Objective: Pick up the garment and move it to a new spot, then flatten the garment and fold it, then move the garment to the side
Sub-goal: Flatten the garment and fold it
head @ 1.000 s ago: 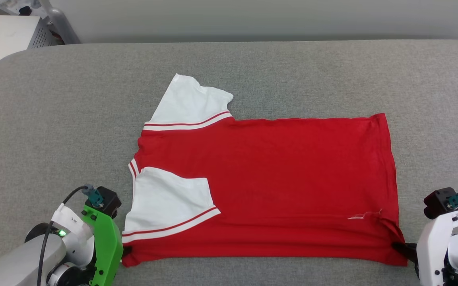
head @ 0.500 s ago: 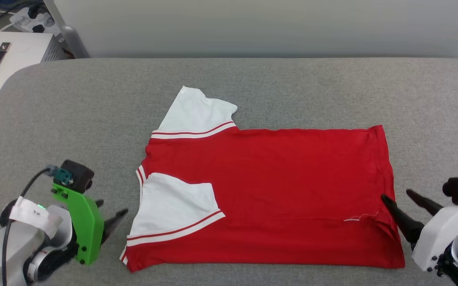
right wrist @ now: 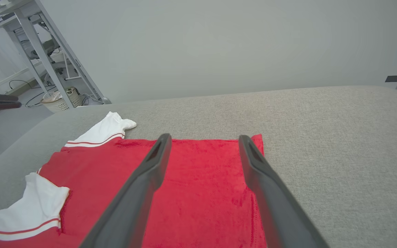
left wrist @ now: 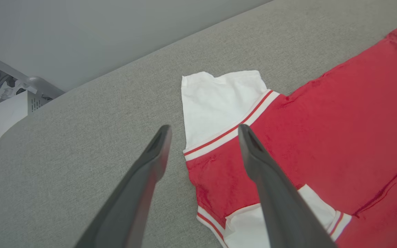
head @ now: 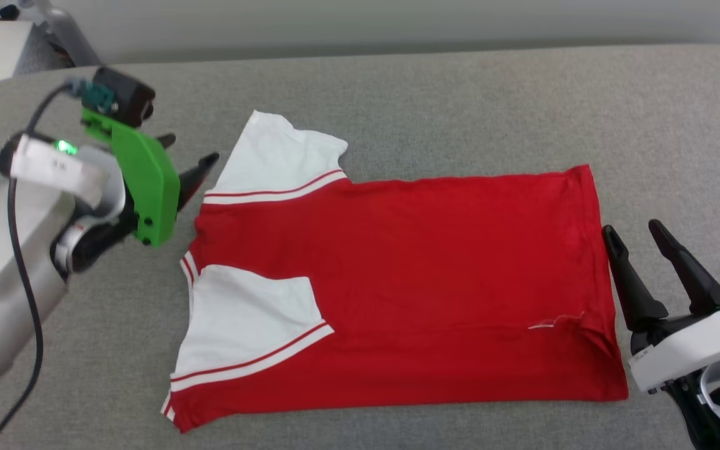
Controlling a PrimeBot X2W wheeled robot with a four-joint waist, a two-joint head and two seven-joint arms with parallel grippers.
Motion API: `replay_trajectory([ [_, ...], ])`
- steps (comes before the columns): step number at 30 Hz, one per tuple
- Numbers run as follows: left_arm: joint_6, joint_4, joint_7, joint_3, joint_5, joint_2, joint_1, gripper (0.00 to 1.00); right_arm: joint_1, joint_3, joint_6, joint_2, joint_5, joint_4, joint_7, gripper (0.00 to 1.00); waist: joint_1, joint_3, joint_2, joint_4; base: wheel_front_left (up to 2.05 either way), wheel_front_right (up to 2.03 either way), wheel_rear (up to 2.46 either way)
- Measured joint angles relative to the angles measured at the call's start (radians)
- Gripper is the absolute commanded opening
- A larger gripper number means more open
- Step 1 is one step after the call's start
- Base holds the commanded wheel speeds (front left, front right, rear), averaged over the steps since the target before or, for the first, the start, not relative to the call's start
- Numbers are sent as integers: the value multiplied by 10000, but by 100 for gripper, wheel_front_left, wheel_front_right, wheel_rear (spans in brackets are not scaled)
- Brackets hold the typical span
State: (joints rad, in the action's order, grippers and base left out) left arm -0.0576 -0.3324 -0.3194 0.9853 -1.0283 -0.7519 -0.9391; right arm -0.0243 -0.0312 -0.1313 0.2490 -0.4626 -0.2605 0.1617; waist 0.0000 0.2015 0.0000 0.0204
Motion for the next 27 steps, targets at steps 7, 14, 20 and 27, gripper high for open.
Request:
replay_trajectory([
  [7, -362, -1457, -3269, 207, -272, 535, -2615, 100, -504, -247, 0, -81, 29, -157, -190, 100, 0, 1099, 0, -407, 0, 0, 0],
  [14, -491, -2376, -4842, 522, 12, 963, -4587, 100, -1349, -414, 0, 0, 15, -221, -522, 100, 1, 2402, 0, -843, 0, 0, 0],
  [20, -541, -3103, -5250, 667, 182, 1220, -5372, 100, -1975, -548, 0, 128, 6, -242, -744, 100, 2, 3499, 0, -1167, 0, 0, 0],
  [27, -616, -3868, -5354, 662, 31, 1229, -5389, 100, -2305, -688, 0, 228, -10, -155, -961, 100, 1, 4480, 1, -1541, 0, 0, 0],
])
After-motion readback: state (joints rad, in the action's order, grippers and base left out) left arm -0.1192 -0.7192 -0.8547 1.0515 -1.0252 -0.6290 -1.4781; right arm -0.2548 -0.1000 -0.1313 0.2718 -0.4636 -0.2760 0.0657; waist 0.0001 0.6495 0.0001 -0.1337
